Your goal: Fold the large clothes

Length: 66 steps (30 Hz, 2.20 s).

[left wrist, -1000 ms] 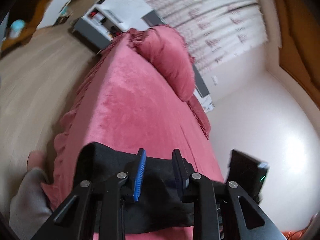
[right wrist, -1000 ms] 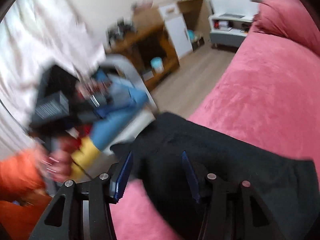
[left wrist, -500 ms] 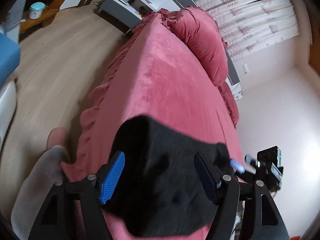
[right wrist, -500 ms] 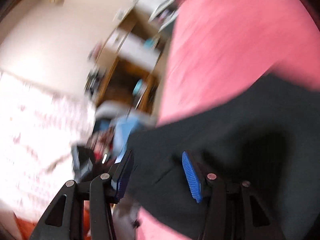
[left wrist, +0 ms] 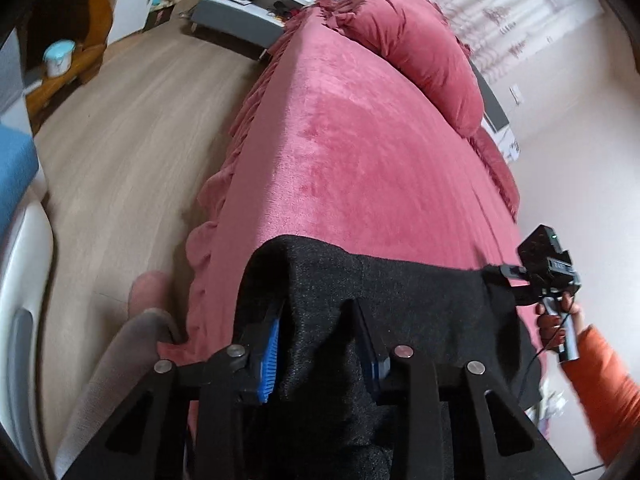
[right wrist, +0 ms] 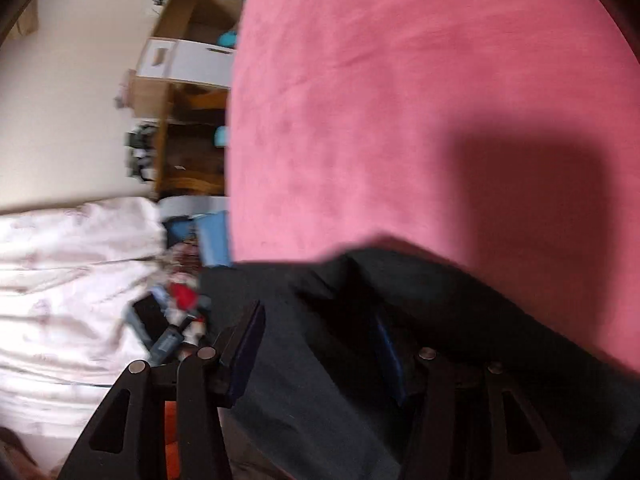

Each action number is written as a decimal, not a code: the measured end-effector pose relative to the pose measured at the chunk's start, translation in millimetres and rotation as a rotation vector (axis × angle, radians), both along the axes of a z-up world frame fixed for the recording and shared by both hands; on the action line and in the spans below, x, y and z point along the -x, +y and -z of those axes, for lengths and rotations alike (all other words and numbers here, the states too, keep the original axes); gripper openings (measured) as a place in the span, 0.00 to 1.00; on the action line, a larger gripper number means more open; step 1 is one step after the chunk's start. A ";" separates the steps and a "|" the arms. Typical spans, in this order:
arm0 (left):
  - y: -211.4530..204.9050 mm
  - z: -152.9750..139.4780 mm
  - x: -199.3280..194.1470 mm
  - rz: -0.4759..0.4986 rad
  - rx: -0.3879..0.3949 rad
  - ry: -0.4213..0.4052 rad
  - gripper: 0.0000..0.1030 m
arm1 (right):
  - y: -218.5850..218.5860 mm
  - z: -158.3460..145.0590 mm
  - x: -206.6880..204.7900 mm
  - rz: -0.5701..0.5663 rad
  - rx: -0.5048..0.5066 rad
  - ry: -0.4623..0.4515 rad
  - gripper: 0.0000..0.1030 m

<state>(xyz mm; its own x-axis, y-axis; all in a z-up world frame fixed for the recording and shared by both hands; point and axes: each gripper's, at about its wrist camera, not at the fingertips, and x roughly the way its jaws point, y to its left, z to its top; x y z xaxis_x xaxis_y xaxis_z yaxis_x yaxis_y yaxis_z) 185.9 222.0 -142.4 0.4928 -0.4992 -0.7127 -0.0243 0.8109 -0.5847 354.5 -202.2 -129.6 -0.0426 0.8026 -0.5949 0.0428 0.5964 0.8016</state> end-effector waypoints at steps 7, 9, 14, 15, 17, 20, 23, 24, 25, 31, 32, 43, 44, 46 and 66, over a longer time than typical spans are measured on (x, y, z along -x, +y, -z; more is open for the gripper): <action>-6.1 1.3 9.7 0.005 -0.103 -0.040 0.42 | 15.4 -38.5 2.5 0.165 0.021 -0.214 0.34; -6.6 4.9 8.8 -0.001 -0.112 -0.047 0.48 | -5.0 -21.6 11.6 0.255 0.044 -0.215 0.09; -9.5 1.7 5.7 0.016 -0.187 -0.065 0.53 | 7.3 2.4 11.1 0.279 0.123 -0.230 0.08; -9.9 0.5 6.0 0.016 -0.195 -0.063 0.54 | 12.0 -1.3 10.4 0.259 0.150 -0.237 0.08; -11.2 -4.3 6.1 0.006 -0.222 -0.058 0.54 | 20.5 -17.1 11.4 0.247 0.200 -0.259 0.09; -8.8 -15.2 11.4 -0.033 -0.271 -0.067 0.54 | 17.9 -57.6 34.4 0.328 0.369 -0.409 0.26; -3.5 -25.3 18.2 -0.058 -0.281 -0.082 0.52 | 23.2 -96.7 81.3 0.398 0.430 -0.599 0.32; -3.2 -31.3 21.9 -0.071 -0.310 -0.090 0.52 | 32.7 -104.3 99.2 0.359 0.431 -0.644 0.32; -3.8 -35.4 24.4 -0.073 -0.324 -0.100 0.52 | 44.5 -109.2 114.0 0.317 0.455 -0.679 0.31; -24.1 -70.8 48.8 -0.057 -0.406 -0.214 0.58 | 72.9 -85.2 188.6 0.181 0.676 -0.678 0.32; -33.4 -75.1 52.2 -0.033 -0.431 -0.238 0.59 | 75.0 -77.1 195.1 0.175 0.697 -0.662 0.32; -98.9 -41.7 46.7 0.112 -0.655 -0.210 0.58 | 103.4 -49.9 240.5 0.205 0.599 -0.617 0.37; -99.3 -35.3 45.9 0.116 -0.683 -0.198 0.57 | 99.7 -49.5 244.2 0.202 0.590 -0.613 0.37; -94.0 -17.7 44.3 0.122 -0.740 -0.164 0.56 | 93.1 -47.6 249.0 0.193 0.562 -0.612 0.37; -133.4 -64.4 52.8 0.132 -0.648 -0.238 0.62 | -70.6 -49.5 274.4 0.574 0.663 -0.491 0.37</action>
<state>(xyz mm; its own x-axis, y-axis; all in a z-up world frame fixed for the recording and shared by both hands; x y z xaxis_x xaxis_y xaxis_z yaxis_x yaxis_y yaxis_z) 133.1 88.7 -78.0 0.6367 -0.0766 -0.7673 0.1667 0.9852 0.0400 80.1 -272.8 -80.2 0.6167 0.1250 -0.7772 0.2176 0.9218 0.3209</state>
